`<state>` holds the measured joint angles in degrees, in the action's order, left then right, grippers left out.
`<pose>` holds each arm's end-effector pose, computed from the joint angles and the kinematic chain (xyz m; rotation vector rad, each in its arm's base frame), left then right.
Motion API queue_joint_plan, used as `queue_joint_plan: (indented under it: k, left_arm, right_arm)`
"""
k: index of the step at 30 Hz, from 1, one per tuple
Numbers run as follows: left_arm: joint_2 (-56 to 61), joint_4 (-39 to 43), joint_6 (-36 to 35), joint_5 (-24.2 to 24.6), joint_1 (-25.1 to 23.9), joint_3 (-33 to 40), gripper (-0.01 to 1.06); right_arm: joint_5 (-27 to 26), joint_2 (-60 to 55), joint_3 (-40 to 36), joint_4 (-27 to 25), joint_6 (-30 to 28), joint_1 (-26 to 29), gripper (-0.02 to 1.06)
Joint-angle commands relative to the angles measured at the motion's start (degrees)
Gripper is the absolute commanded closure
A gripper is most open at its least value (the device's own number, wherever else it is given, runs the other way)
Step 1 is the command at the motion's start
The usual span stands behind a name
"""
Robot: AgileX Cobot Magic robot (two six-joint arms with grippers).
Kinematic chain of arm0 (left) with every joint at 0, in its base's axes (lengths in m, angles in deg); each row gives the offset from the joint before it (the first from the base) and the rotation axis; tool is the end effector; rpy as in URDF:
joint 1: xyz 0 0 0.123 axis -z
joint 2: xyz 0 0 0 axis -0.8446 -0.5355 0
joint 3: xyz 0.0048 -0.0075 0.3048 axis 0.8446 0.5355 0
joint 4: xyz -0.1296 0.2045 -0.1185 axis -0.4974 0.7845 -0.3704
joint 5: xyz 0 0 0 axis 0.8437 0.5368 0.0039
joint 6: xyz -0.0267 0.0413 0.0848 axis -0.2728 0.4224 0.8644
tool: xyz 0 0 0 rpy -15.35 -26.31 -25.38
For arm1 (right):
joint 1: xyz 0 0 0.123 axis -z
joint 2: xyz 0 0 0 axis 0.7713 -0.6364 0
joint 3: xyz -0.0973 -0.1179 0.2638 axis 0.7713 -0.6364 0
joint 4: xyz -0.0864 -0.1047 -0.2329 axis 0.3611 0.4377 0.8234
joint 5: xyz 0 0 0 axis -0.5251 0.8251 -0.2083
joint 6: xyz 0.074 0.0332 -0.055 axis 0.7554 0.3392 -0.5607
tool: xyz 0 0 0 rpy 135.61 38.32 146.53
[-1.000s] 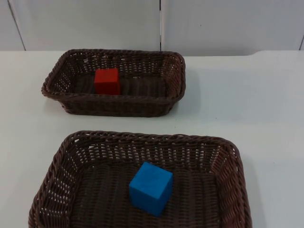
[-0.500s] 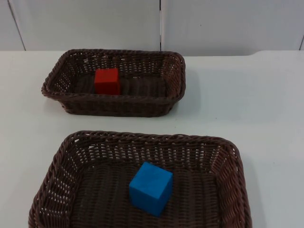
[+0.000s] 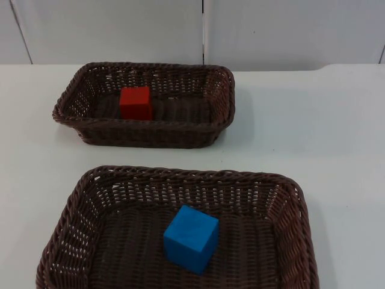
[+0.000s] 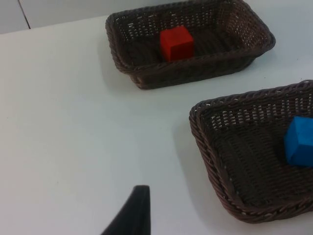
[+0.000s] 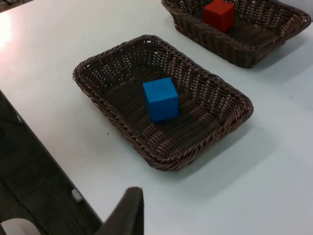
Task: Pick up one cube with the left hand and place it into the upper basket. Pick up one cube with the right hand and place it into the lower basket.
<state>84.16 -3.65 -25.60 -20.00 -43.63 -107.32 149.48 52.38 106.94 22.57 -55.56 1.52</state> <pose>-0.0038 -0.0050 0.2807 0.3093 2.0463 -0.1997 -0.0026 -0.0054 0.2883 -0.8530 1.8998 0.5136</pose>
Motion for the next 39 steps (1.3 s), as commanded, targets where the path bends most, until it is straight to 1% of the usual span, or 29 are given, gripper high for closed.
queue_joint_plan:
  k: [1, 21, 24, 28, 29, 37, 39]
  left_arm:
    - [0.24, 0.25, -0.36, 0.04, 0.19, 0.20, 0.00]
    - [0.24, 0.25, -0.36, 0.04, -0.06, 0.19, 0.00]
    - [0.24, 0.36, -0.36, 0.04, -1.19, 0.19, 0.00]
    - [0.24, 0.36, -0.36, 0.04, -5.51, 0.19, 0.00]
    - [0.24, 0.36, -0.36, 0.04, -5.51, 0.19, 0.00]
    - [0.24, 0.36, -0.36, 0.04, -12.12, 0.19, 0.00]
    - [0.24, 0.36, -0.36, 0.04, -12.85, 0.19, 0.00]
  right_arm:
    - [0.06, 0.25, -0.44, 0.09, -0.03, -0.38, -0.01]
    - [0.06, 0.25, -0.44, 0.09, -0.03, -0.38, -0.01]
    - [-0.05, 0.25, -0.44, 0.09, -0.03, -0.38, -0.01]
    - [-0.05, 0.25, -0.44, 0.09, -0.03, -0.38, -0.01]
    - [-0.05, 0.25, -0.44, 0.09, -0.03, -0.38, -0.01]
    - [-0.05, 0.25, -0.44, 0.09, -0.03, -0.38, -0.01]
    - [-0.05, 0.25, -0.44, 0.09, -0.03, -0.38, -0.01]
